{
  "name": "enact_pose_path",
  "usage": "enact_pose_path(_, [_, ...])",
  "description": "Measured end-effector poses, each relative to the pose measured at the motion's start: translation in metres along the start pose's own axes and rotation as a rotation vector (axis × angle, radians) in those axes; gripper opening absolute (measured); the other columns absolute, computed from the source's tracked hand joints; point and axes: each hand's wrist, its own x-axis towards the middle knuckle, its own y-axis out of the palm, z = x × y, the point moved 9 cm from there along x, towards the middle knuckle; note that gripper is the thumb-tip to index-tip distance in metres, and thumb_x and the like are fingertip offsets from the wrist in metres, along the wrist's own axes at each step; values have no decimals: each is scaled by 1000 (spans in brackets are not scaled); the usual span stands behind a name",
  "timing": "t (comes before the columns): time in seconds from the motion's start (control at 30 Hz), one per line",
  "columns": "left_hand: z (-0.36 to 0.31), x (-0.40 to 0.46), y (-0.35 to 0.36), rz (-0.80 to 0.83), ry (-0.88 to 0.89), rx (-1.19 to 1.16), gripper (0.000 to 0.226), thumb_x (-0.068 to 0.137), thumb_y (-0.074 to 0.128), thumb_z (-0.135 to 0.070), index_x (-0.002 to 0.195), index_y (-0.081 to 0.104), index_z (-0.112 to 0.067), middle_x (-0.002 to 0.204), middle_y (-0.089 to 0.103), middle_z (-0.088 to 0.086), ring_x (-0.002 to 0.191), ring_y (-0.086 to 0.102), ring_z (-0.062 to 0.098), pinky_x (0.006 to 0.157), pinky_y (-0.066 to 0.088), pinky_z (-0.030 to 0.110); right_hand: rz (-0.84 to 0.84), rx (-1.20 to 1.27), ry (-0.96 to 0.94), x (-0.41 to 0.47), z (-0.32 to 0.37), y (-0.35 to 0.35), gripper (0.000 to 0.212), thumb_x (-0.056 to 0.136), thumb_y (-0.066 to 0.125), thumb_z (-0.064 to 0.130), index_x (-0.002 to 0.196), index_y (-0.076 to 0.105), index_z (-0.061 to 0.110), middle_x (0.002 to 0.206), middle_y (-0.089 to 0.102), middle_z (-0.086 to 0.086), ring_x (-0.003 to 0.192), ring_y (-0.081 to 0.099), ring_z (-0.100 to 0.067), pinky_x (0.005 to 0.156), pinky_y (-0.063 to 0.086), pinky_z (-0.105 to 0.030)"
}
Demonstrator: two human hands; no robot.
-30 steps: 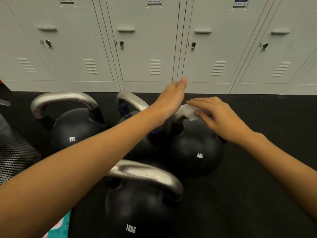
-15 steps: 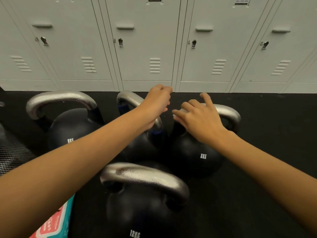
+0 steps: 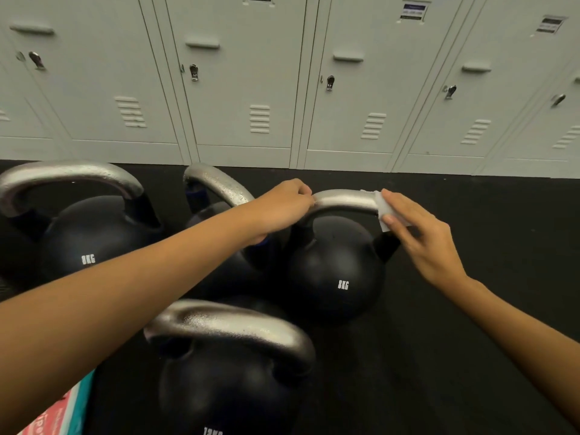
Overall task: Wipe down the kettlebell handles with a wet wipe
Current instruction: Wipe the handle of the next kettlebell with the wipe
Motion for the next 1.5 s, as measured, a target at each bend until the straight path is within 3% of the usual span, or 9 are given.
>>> enact_pose_path(0.23, [0, 1, 3, 24, 16, 53, 25, 89, 45, -9, 105, 52, -27, 106, 58, -4, 101, 53, 16, 94, 44, 34, -95, -568, -318, 17, 51, 30, 35, 101, 52, 33, 135, 59, 26, 130, 63, 0, 117, 60, -17, 97, 34, -41])
enact_pose_path(0.47, [-3, -3, 4, 25, 31, 70, 24, 91, 48, -16, 114, 53, -24, 110, 59, -2, 103, 54, 16, 95, 44, 35, 35, -807, -456, 15, 55, 56, 66, 87, 70, 11, 146, 46, 29, 147, 49, -3, 131, 51, -26, 108, 24, -49])
enact_pose_path(0.63, [-2, -2, 3, -13, 29, 107, 23, 91, 47, -12, 108, 53, -26, 103, 58, -6, 104, 53, 15, 90, 41, 29, -55, -558, -183, 1, 16, 13, 40, 104, 44, 32, 143, 48, 29, 145, 51, 9, 129, 51, -8, 106, 28, -33])
enact_pose_path(0.73, [-3, -1, 3, -34, 23, 108, 23, 91, 50, -14, 113, 54, -20, 106, 59, -2, 104, 53, 17, 87, 40, 27, -37, 19, 219, -14, -20, 4, 40, 105, 42, 34, 145, 44, 30, 141, 47, 23, 127, 43, 12, 108, 27, -13])
enact_pose_path(0.87, [-5, 0, 3, -48, 16, 121, 22, 91, 51, -16, 112, 54, -18, 110, 59, 3, 105, 54, 19, 87, 41, 30, -39, 335, 607, -52, -53, 18, 49, 102, 32, 50, 143, 48, 30, 140, 54, 13, 136, 42, -4, 110, 31, -25])
enact_pose_path(1.1, [-8, 1, 5, -50, 25, 141, 22, 92, 52, -17, 114, 52, -16, 113, 57, 6, 105, 54, 20, 86, 42, 31, -61, 299, 466, -18, -25, 11, 41, 105, 37, 40, 141, 51, 30, 134, 54, 21, 119, 44, 20, 97, 33, 0])
enact_pose_path(1.23, [-9, 2, 8, -31, 43, 193, 22, 93, 51, -17, 115, 51, -15, 115, 55, 6, 104, 53, 19, 85, 41, 29, -62, 279, 403, -11, -16, 17, 41, 104, 35, 42, 141, 49, 32, 136, 53, 18, 125, 46, 9, 100, 35, -6])
enact_pose_path(1.4, [-10, 0, 9, -17, 68, 237, 24, 93, 50, -15, 117, 49, -17, 117, 52, 4, 106, 52, 18, 88, 40, 29, -37, 506, 797, -47, -65, 35, 54, 104, 22, 50, 142, 49, 23, 143, 51, -2, 137, 41, -17, 105, 26, -24])
enact_pose_path(1.5, [-8, 1, 5, -8, 54, 221, 21, 93, 49, -14, 112, 51, -21, 112, 56, 1, 105, 52, 18, 89, 41, 29, -16, 437, 815, -37, -62, 27, 46, 106, 26, 43, 125, 62, 22, 125, 61, -3, 121, 51, -16, 97, 33, -27])
